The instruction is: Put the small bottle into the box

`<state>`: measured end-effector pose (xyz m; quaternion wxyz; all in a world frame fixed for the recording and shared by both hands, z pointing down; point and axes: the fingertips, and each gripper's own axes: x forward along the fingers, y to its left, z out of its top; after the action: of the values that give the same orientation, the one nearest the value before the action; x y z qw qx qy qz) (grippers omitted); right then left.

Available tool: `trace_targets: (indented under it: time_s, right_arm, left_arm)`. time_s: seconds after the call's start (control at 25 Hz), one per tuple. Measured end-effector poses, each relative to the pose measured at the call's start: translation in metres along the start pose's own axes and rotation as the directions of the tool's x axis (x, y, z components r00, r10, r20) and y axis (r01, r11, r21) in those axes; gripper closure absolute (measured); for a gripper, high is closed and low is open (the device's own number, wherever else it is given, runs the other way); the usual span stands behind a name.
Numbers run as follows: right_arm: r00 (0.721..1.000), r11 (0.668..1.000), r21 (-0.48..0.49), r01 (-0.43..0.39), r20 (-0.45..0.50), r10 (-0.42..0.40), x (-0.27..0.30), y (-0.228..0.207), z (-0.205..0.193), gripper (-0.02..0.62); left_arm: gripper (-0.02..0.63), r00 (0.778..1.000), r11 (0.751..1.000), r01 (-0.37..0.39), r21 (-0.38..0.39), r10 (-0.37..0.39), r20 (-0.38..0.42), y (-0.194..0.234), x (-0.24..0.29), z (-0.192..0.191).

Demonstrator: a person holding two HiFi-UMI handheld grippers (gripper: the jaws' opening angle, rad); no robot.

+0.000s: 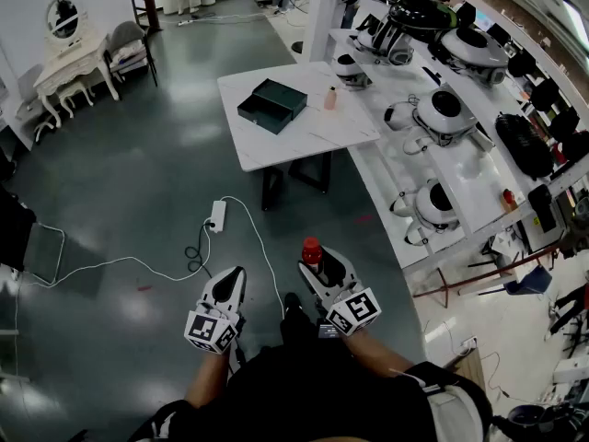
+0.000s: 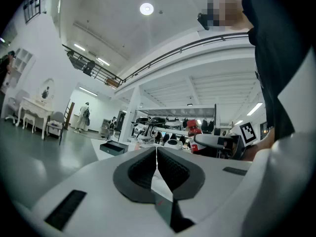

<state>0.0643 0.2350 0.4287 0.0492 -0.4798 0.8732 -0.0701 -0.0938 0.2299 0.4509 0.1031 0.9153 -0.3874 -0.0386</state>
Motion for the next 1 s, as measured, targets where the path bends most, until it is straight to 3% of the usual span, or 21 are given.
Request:
trace_targets:
  time_s: [0.12,0.24,0.52,0.76,1.0]
  right_arm:
    - [1.0,1.0,0.004,0.005,-0.007,-0.004,-0.019,0.021,-0.003,0.36]
    - [1.0,1.0,-0.002,0.001,0.003,-0.001,-0.031,0.029,0.003,0.36]
    - [0.997,1.0,-0.013,-0.018,0.073,0.019,-0.04,0.023,0.037,0.36]
    - [0.997,0.999,-0.029,-0.015,0.078,0.017,-0.064,0.015,0.036,0.359]
    - [0.997,0.999,0.037,-0.017,0.07,0.015,-0.079,0.004,0.031,0.359]
  left_arm:
    - [0.586,1.0,1.0,-0.014,-0.021,0.014,-0.008,-0.009,-0.026,-0.005]
    - [0.586,1.0,0.999,-0.031,0.01,0.031,0.003,-0.017,-0.037,0.002]
    - [0.586,0.996,0.997,-0.047,0.059,0.043,0.074,-0.037,-0.038,0.046]
    - [0.586,0.997,0.999,-0.029,0.029,0.027,0.066,-0.055,-0.034,0.042]
    - [0.586,0.997,0.998,-0.049,0.026,0.048,0.052,-0.07,-0.031,0.035]
